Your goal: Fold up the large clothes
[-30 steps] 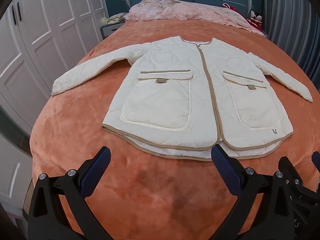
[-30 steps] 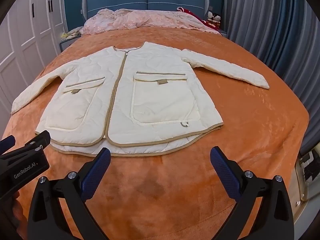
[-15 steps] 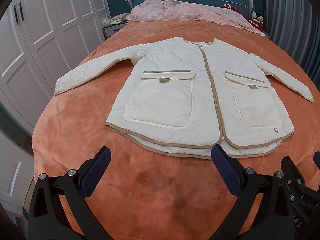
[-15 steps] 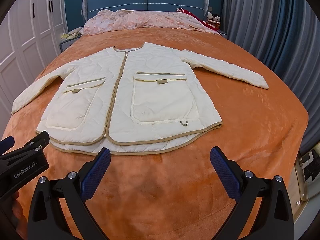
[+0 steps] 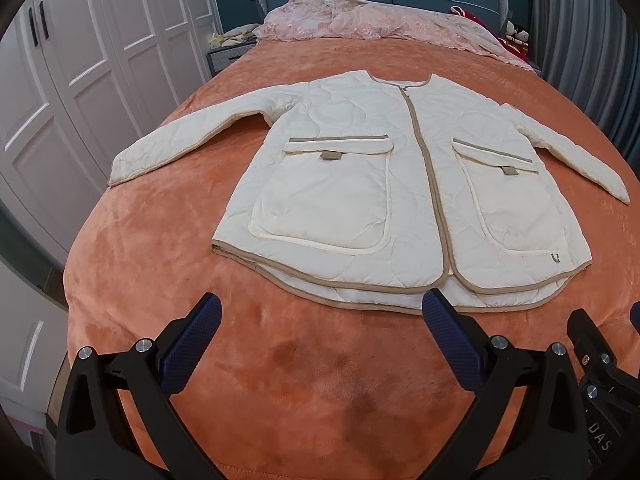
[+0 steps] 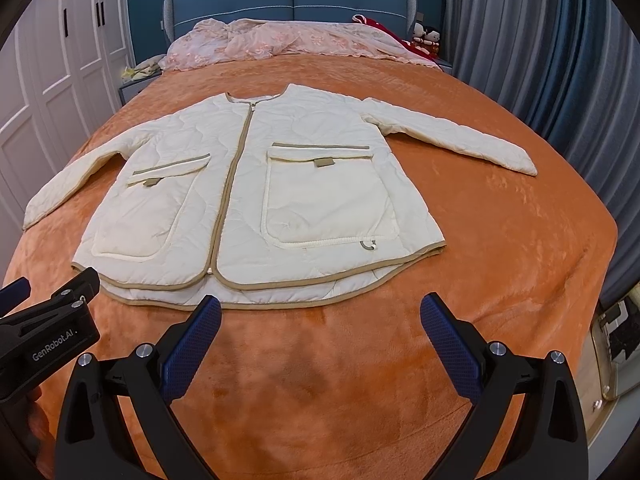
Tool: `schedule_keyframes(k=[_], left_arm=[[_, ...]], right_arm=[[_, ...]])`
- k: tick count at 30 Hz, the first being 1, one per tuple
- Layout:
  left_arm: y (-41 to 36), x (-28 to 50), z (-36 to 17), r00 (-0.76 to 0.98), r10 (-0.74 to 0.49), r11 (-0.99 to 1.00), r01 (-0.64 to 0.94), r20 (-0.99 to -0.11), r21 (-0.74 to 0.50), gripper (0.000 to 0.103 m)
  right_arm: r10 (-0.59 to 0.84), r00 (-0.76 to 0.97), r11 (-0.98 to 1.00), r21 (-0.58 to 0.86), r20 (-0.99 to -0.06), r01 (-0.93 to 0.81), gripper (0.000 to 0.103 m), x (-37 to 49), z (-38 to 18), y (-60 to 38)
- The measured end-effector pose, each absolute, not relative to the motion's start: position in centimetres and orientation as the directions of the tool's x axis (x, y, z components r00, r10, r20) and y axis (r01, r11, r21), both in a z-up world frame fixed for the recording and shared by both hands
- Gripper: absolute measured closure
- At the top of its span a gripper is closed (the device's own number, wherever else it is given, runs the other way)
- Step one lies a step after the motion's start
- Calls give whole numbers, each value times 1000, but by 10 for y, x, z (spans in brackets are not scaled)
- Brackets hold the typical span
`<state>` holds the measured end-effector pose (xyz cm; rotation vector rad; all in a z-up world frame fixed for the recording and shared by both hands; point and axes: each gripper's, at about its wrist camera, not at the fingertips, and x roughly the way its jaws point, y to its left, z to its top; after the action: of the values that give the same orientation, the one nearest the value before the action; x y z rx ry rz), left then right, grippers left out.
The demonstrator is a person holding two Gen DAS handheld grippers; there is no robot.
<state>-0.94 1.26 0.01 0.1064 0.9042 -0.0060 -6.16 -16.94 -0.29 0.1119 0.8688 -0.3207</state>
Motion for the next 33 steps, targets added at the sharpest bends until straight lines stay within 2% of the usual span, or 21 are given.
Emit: schedule_keyframes(k=[33], left_arm=[[16,-4,-16,590,54,995,36,-806,94,5]], right_arm=[[-217,585,951,-36,-782,306,5,-57,-13,-167]])
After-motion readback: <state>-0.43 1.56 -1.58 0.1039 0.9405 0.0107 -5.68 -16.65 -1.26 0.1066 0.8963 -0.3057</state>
